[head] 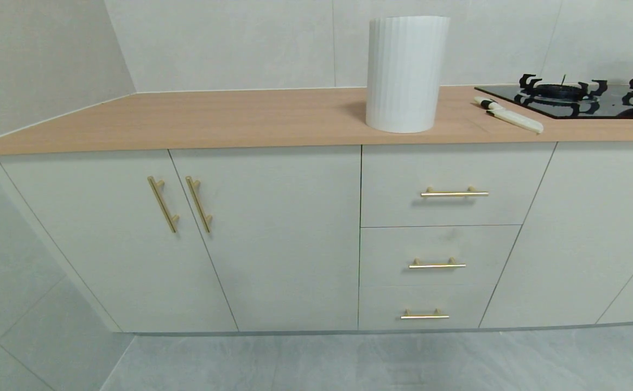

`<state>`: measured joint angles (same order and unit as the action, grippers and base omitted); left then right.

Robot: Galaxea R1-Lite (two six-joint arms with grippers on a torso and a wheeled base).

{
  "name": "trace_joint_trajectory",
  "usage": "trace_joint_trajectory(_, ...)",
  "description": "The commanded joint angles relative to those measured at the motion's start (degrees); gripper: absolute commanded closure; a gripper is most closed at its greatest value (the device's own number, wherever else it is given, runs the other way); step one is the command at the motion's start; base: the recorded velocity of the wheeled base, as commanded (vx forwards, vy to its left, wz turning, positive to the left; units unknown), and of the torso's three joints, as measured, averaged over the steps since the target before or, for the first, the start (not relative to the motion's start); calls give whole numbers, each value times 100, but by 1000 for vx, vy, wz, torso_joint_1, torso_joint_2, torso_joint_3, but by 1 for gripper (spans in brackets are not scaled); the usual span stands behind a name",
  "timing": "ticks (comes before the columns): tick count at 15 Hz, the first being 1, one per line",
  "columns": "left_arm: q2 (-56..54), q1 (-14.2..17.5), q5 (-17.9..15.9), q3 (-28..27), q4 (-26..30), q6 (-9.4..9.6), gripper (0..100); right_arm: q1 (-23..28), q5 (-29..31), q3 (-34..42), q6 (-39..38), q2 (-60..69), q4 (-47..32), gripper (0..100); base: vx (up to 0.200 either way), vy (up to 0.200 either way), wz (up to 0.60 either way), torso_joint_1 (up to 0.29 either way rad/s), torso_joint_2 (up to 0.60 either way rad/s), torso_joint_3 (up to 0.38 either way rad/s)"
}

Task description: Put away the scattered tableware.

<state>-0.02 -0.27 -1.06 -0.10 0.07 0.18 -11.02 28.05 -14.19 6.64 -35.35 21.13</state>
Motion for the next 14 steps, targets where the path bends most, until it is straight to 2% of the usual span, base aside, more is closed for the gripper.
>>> trace_joint_trajectory(1,2,0,1,1,1,-1,0,689,-265,109,487,2674,-1524,0,0,0,0,0,0,0)
trace_joint_trajectory(5,2,0,1,1,1,-1,0,1058,-458,39,654,3439,-1752,0,0,0,0,0,0,0)
trace_joint_trajectory(7,2,0,1,1,1,-1,0,1093,-1021,171,434,3535,-1691,0,0,0,0,0,0,0)
trace_joint_trajectory(8,2,0,1,1,1,-1,0,1093,-1337,294,30,3535,-1691,0,0,0,0,0,0,0)
trace_joint_trajectory(10,2,0,1,1,1,-1,0,1093,-2278,848,-453,3535,-1691,0,0,0,0,0,0,0)
trace_joint_trajectory(12,2,0,1,1,1,-1,0,1093,-2585,1366,-576,3535,-1691,0,0,0,0,0,0,0)
trace_joint_trajectory(14,2,0,1,1,1,-1,0,1093,-2761,1419,-691,3535,-1840,0,0,0,0,0,0,0)
